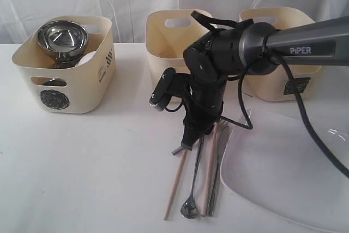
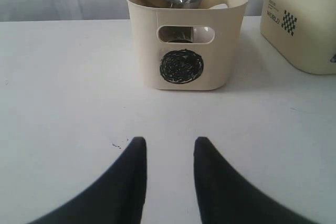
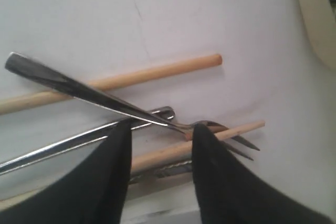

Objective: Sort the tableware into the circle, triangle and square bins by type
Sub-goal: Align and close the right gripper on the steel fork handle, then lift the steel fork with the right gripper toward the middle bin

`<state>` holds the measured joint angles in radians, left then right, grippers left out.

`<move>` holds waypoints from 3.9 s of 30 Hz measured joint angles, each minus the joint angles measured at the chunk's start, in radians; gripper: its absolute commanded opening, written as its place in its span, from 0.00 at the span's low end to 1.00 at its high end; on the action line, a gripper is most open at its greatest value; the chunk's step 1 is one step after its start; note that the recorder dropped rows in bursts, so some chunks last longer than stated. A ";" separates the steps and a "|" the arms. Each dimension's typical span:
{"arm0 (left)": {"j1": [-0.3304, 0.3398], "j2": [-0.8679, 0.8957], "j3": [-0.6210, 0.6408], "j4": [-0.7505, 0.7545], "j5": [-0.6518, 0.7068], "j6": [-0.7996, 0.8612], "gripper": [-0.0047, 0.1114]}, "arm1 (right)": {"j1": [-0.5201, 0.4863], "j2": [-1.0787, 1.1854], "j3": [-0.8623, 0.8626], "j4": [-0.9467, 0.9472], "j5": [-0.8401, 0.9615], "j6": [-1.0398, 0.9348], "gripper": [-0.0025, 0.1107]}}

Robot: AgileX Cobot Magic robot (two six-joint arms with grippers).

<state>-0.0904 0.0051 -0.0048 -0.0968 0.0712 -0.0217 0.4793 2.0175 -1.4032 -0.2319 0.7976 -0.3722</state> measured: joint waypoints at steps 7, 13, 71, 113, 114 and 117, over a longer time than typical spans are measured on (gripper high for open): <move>0.000 0.000 0.000 0.000 0.000 0.000 0.35 | -0.021 0.002 -0.047 0.205 0.045 -0.209 0.34; 0.000 0.000 0.000 0.000 0.000 0.000 0.35 | -0.050 0.029 -0.102 0.232 0.135 -0.358 0.34; 0.000 0.000 0.000 0.000 0.000 0.000 0.35 | -0.056 0.134 -0.122 0.299 0.096 -0.489 0.08; 0.000 0.000 0.000 0.000 0.000 0.000 0.35 | -0.056 0.058 -0.318 0.640 -0.081 -0.369 0.02; 0.000 0.000 0.000 0.000 0.000 0.000 0.35 | -0.056 0.048 -0.318 0.652 -0.081 -0.369 0.02; 0.000 0.000 0.000 0.000 0.000 0.000 0.35 | -0.056 0.006 -0.318 0.678 -0.094 -0.369 0.02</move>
<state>-0.0904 0.0051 -0.0048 -0.0968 0.0712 -0.0217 0.4237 2.0239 -1.7217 0.4459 0.7036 -0.7415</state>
